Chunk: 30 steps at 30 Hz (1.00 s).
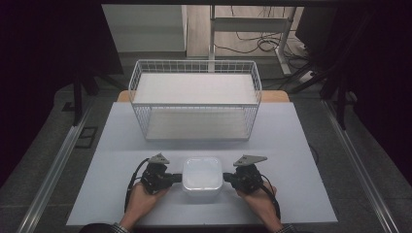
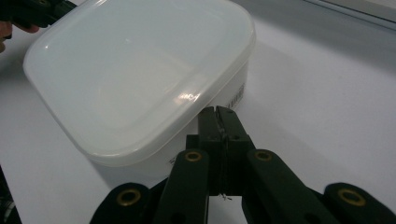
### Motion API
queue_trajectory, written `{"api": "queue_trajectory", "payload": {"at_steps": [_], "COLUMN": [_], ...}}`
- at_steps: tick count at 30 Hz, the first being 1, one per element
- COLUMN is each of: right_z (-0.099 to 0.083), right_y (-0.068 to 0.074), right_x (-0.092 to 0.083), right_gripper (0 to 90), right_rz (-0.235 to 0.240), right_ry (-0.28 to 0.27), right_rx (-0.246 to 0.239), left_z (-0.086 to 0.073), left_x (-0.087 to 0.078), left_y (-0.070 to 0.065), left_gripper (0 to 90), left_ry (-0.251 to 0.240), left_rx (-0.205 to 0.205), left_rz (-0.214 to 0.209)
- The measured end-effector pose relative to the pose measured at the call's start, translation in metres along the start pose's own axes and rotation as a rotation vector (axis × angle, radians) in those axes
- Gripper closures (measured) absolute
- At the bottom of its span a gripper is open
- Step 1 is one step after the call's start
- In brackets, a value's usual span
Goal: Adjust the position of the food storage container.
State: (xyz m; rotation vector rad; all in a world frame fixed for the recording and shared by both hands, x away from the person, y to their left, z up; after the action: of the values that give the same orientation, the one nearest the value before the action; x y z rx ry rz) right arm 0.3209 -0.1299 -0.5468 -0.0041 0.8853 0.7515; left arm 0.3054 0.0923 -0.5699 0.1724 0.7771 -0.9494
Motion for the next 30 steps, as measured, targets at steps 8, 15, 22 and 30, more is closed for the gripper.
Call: {"api": "queue_trajectory", "payload": {"at_steps": [8,15,22,30], "right_z": [0.002,-0.001,-0.004,-0.009], "right_y": [-0.009,-0.024,-0.032,-0.036], "right_x": [-0.011,-0.029,-0.029,-0.023], "right_gripper": [79.3,51.1,19.9,8.4], "right_rz": [-0.045,-0.036,-0.054,-0.078], "right_ry": [-0.041,-0.088,-0.121,-0.106], "right_rx": [-0.028,-0.018,-0.063,-0.057], "left_z": [0.000,-0.005,-0.013,-0.023], "left_x": [-0.016,-0.027,-0.028,-0.027], "left_y": [0.006,0.005,0.002,0.006], "left_gripper": [69.5,35.6,11.5,3.9], "left_ry": [-0.060,-0.107,-0.111,-0.084], "left_rx": [0.006,0.052,0.065,0.116], "left_rz": [0.062,0.084,0.045,0.073]}}
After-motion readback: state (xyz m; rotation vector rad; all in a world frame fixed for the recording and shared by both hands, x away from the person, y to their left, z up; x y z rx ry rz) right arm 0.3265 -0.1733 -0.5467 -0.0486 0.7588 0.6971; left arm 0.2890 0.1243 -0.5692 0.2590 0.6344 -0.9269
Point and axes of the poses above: each handheld gripper's, and its own axes: x roughly forward along the jaws, z roughly out of its top, y roughly to its left, the point moved 7 cm from there along x, roughly forward along the jaws, and after that the axes turned 13 degrees about x, right-handed, at the moved point
